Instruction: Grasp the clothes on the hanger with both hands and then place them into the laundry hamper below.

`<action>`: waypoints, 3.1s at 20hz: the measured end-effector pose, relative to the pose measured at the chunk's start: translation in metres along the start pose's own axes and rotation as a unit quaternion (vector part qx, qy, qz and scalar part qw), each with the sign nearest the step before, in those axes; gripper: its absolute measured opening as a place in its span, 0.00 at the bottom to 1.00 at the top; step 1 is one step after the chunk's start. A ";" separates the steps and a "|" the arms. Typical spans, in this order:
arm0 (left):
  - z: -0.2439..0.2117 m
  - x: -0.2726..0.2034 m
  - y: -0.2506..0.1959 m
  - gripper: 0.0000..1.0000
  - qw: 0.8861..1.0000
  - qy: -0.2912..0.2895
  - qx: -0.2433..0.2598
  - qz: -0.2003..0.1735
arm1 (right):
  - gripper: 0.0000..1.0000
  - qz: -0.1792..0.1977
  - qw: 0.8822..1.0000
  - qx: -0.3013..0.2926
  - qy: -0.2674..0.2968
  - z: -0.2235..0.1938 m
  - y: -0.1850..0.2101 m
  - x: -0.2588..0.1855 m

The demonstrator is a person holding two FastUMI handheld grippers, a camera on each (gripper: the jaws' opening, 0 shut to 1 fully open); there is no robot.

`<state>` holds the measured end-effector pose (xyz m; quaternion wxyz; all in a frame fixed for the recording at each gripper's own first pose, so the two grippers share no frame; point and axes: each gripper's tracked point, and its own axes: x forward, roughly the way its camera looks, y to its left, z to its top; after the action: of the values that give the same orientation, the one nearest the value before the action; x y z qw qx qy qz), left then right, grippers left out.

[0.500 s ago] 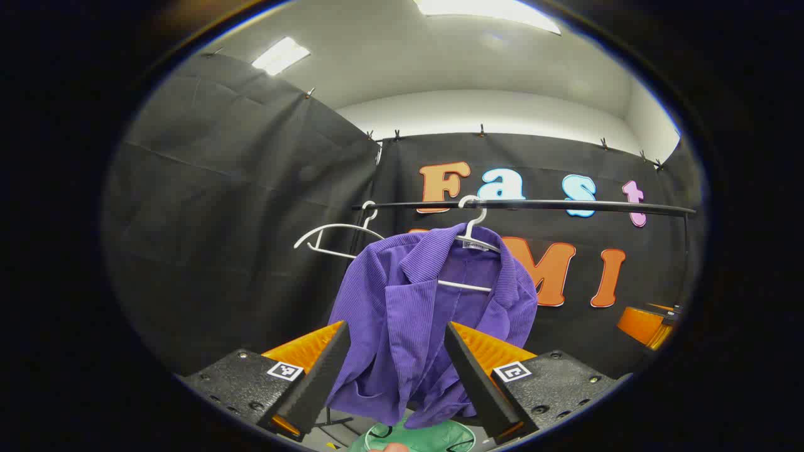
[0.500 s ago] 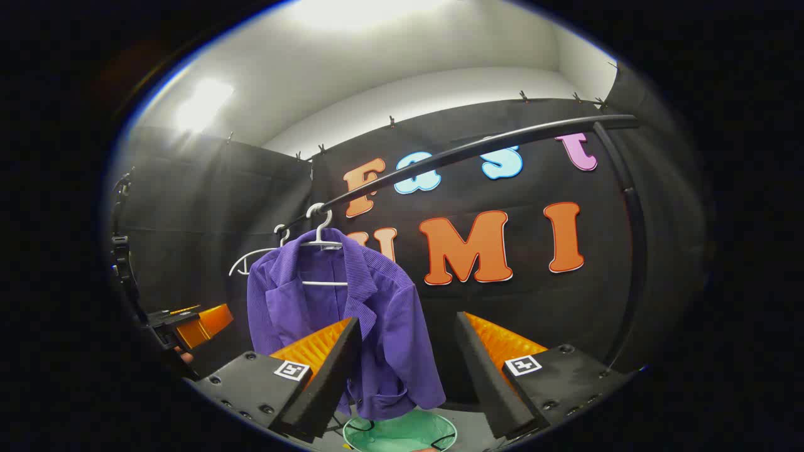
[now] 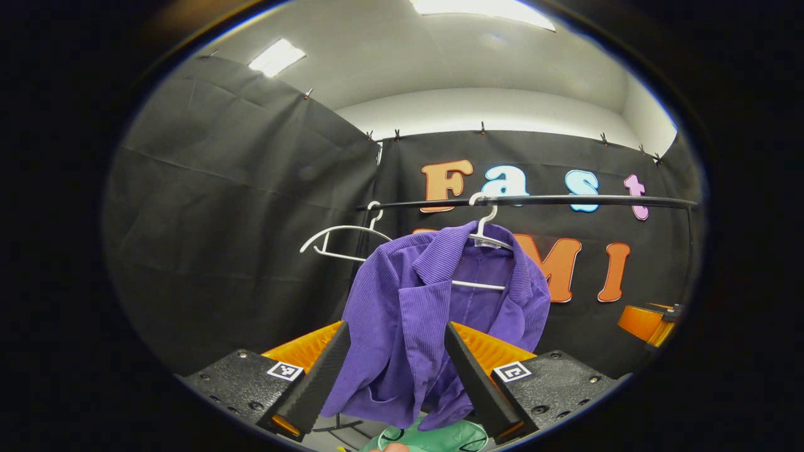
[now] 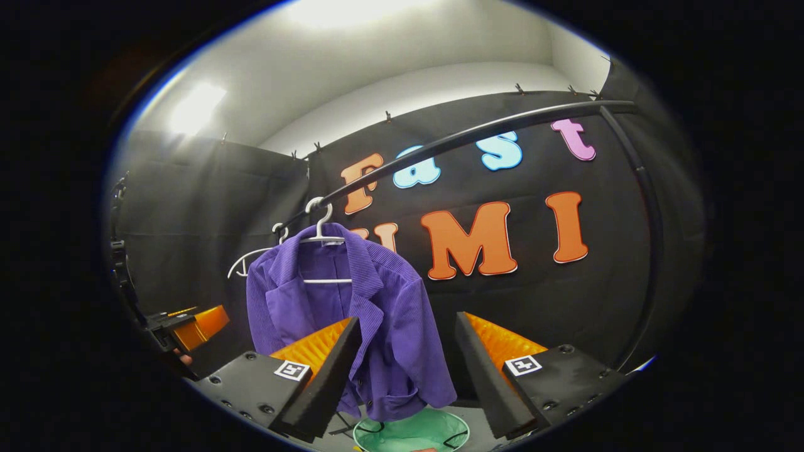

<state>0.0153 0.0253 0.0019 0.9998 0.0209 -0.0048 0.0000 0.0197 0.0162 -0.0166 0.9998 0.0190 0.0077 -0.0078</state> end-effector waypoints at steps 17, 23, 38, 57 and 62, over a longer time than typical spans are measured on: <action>-0.011 0.051 0.069 0.95 0.999 0.013 -0.011 -0.048 | 0.97 -0.002 1.000 0.005 0.028 -0.079 0.096 0.176; -0.019 0.045 0.084 0.95 0.999 0.019 -0.004 -0.043 | 0.97 -0.069 0.996 -0.029 0.053 -0.127 0.068 0.235; -0.092 0.105 -0.049 0.95 0.991 0.069 -0.081 -0.083 | 0.11 0.026 0.999 -0.021 -0.024 -0.028 0.012 0.157; 0.001 0.138 0.018 0.07 0.998 -0.043 0.047 -0.005 | 0.11 -0.017 0.992 -0.061 -0.108 0.034 -0.013 0.129; 0.095 0.161 0.072 0.10 0.991 -0.108 0.065 0.042 | 0.11 -0.035 0.988 -0.069 -0.130 0.050 -0.018 0.136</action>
<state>0.1754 0.0934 0.1015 0.9890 0.0860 -0.1138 0.0402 0.1558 -0.0054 0.0310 0.9903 -0.0516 -0.1214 -0.0443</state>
